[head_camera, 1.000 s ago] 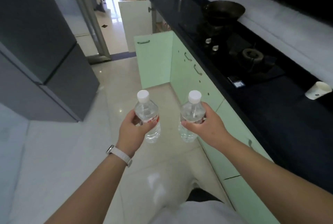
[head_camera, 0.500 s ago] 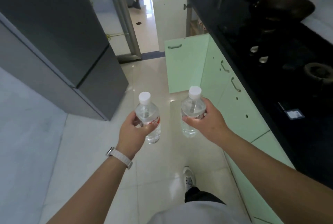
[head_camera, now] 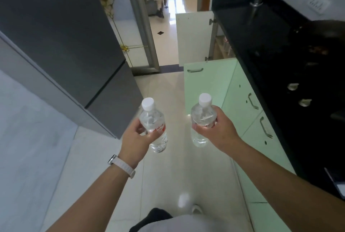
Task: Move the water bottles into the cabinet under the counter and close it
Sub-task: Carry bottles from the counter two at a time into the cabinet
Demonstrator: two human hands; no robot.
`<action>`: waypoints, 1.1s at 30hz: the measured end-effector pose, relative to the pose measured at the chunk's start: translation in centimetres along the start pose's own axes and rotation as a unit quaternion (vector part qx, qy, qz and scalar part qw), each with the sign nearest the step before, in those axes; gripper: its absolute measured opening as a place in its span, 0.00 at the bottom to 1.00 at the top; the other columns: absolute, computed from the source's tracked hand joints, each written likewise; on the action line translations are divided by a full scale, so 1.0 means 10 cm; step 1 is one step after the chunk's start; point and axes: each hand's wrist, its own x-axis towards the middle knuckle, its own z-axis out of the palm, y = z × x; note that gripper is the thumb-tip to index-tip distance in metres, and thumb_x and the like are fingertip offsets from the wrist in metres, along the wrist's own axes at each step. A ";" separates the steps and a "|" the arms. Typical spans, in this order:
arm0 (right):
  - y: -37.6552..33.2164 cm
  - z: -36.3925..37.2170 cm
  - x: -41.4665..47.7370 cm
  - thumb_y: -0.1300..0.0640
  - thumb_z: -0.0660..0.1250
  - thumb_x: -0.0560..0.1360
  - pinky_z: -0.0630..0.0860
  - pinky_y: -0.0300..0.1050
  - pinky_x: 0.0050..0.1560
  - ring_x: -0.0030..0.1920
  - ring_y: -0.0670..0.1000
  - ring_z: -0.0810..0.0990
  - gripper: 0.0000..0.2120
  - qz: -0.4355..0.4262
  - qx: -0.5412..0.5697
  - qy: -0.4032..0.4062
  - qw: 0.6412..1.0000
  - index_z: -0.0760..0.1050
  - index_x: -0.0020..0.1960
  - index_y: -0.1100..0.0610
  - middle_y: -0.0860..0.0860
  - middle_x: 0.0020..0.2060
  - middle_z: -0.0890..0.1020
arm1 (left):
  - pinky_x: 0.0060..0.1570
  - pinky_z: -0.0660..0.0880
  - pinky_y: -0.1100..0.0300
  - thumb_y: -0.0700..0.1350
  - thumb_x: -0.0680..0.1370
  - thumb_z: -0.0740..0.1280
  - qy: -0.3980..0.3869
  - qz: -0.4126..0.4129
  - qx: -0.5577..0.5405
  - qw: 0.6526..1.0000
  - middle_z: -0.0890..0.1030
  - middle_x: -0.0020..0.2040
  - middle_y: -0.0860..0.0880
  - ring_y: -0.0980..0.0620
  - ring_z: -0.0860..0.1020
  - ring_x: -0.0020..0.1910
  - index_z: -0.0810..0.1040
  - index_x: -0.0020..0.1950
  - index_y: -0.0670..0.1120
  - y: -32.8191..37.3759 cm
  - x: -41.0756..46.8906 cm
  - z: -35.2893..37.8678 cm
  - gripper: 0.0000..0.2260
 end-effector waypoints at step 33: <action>-1.41 1.97 3.86 0.45 0.80 0.66 0.76 0.41 0.49 0.48 0.41 0.79 0.30 0.051 -0.030 0.066 0.996 0.70 0.63 0.43 0.38 0.49 0.79 | 0.57 0.79 0.38 0.55 0.63 0.83 -0.102 -0.002 -0.027 0.994 0.86 0.52 0.50 0.44 0.84 0.54 0.83 0.57 0.53 -0.23 4.84 -1.10 0.24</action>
